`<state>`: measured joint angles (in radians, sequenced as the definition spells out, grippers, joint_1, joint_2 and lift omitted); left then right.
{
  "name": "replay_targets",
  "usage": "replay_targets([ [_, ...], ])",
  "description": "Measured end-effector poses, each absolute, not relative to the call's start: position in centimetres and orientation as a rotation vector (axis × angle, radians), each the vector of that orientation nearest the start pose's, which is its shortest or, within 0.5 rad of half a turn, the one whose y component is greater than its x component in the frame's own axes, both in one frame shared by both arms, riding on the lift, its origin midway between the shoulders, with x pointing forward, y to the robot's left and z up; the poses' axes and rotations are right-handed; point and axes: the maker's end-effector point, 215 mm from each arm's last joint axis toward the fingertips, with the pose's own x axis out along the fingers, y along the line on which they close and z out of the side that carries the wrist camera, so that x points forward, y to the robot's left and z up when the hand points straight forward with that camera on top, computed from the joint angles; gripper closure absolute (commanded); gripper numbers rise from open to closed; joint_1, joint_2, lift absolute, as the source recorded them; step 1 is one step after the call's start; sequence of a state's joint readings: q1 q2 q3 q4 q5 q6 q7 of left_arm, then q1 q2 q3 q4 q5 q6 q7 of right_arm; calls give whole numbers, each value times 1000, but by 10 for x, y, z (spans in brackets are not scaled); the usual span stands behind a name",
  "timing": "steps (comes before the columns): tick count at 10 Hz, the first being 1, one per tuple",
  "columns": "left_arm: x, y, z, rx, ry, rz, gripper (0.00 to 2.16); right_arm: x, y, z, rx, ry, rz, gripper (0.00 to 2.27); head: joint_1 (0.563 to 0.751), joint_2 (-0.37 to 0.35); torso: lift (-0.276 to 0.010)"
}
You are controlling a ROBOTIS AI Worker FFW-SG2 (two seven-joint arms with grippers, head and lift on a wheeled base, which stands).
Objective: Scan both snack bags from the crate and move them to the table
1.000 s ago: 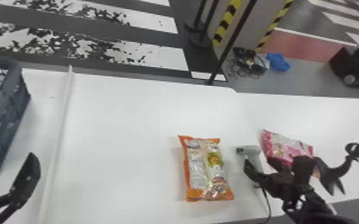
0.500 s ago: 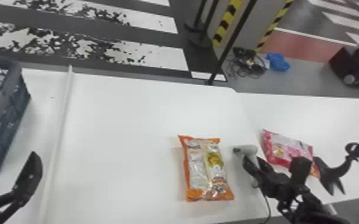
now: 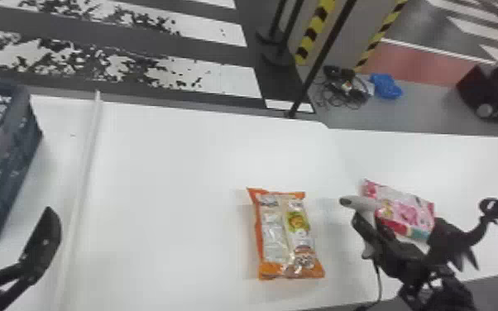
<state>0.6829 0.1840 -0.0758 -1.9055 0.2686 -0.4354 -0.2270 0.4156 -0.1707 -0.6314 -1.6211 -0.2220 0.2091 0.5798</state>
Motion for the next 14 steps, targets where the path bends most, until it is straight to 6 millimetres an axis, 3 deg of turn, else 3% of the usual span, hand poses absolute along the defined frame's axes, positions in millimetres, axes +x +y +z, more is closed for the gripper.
replay_targets([
  [3, 356, 178, -350, -161, -91, -311, 66, 357, -473, -457, 141, 410, -9, 2240, 695, -350, -87],
  [7, 352, 179, -348, -157, -97, -311, 66, 370, -414, -464, 161, 446, 79, 2240, 695, -350, -87],
  [14, 353, 177, -346, -152, -102, -312, 66, 359, -383, -471, 172, 494, 124, 2240, 695, -326, -87],
])
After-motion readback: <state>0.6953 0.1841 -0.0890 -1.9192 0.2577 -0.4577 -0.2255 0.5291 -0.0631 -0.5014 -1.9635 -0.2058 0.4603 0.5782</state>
